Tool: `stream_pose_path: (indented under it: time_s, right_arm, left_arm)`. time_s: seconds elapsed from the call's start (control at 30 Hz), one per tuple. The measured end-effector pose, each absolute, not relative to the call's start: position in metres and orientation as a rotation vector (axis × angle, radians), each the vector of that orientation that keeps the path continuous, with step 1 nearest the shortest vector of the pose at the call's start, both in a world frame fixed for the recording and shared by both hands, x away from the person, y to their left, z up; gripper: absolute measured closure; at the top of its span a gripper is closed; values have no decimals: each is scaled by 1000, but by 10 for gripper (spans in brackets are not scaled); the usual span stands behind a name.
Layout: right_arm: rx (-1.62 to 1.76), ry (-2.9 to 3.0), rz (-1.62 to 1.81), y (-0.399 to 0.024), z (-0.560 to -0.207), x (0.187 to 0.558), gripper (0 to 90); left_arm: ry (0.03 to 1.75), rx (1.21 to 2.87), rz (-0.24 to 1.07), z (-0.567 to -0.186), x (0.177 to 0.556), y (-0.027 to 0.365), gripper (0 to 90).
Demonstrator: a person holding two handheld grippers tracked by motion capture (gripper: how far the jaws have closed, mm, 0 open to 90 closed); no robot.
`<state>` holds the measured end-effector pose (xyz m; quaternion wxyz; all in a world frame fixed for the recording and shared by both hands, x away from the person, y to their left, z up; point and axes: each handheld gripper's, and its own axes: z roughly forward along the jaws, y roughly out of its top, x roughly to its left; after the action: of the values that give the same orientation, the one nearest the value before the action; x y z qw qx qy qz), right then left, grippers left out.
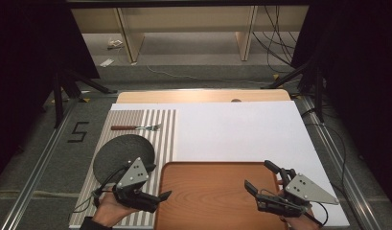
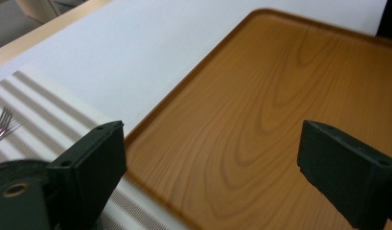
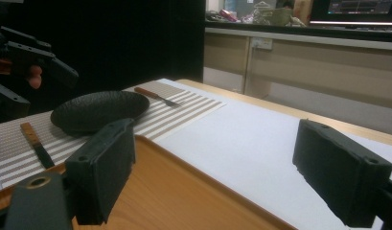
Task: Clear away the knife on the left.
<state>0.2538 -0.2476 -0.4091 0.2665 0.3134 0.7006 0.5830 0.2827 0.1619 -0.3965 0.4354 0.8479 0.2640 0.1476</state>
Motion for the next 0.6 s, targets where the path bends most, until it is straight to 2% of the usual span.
stream_pose_path:
  time_s: [0.27, 0.6]
  right_arm:
    - [841, 1900, 1572, -246, -409, 253, 157]
    - [840, 1904, 1576, -246, -410, 254, 157]
  left_arm:
    - [708, 2250, 349, -412, 285, 179, 90]
    - [692, 2368, 291, -408, 285, 190, 95]
